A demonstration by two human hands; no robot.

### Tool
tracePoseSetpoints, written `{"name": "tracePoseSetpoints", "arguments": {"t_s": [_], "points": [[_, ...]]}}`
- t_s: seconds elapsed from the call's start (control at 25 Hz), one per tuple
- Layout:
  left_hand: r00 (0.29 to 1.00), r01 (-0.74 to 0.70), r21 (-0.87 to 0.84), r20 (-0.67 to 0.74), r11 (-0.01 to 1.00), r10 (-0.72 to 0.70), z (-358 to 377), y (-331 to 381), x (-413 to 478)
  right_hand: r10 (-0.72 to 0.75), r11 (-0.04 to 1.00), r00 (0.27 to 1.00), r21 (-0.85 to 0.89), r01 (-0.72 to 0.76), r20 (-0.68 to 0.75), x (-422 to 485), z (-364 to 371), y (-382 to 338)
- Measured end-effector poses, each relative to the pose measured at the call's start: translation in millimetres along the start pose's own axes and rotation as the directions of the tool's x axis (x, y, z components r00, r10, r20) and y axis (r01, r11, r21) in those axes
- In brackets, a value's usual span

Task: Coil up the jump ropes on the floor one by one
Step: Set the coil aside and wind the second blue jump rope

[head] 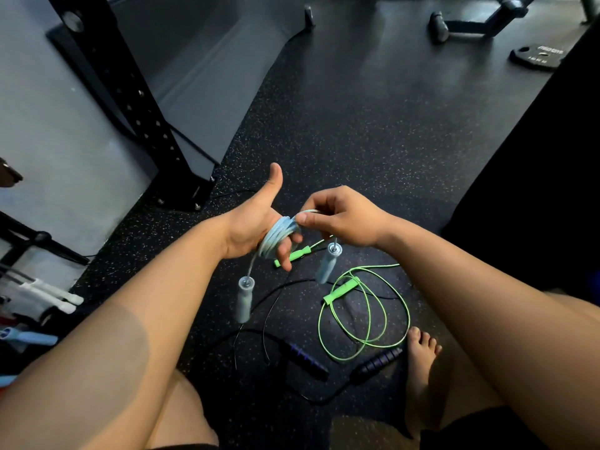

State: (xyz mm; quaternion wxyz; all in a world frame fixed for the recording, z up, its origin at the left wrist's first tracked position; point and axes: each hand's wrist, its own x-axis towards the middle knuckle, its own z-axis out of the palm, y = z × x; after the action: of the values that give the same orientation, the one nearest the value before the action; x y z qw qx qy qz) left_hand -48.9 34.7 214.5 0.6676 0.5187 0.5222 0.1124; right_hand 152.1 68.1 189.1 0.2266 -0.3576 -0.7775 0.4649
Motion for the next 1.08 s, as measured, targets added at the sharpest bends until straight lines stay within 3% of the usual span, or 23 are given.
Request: {"name": "tracePoseSetpoints", "arguments": {"t_s": [0.2,0.32,0.52,0.68,0.76,0.88,1.08], "points": [[0.983,-0.098,-0.254,0.129,0.962,0.134,-6,9,-10,0.022,0.999,0.998,-0.046,-0.025,-0.066,0,-2,7],[0.974,-0.159,-0.388,0.088,0.908,0.209,-7,13,-17,0.041,0.994,0.998,-0.095,-0.046,-0.051,-3,1,4],[0.947,-0.273,-0.531,-0.003,0.802,0.321,-9,15,-24,0.086,0.995,0.996,0.045,-0.085,-0.018,-4,8,-4],[0.939,-0.308,-0.573,-0.057,0.759,0.338,-12,16,-26,0.106,0.952,0.994,0.288,-0.106,0.014,-6,14,-9],[0.939,-0.298,-0.575,-0.032,0.762,0.343,-13,16,-27,0.039,0.916,0.999,0.400,-0.040,0.011,-6,17,-13],[0.942,-0.271,-0.547,0.020,0.792,0.335,-9,16,-27,-0.060,0.888,0.998,0.457,0.056,-0.007,-5,14,-17],[0.971,-0.212,-0.466,-0.005,0.859,0.237,-8,17,-21,-0.018,0.870,1.000,0.492,0.020,-0.009,-3,14,-14]]}}
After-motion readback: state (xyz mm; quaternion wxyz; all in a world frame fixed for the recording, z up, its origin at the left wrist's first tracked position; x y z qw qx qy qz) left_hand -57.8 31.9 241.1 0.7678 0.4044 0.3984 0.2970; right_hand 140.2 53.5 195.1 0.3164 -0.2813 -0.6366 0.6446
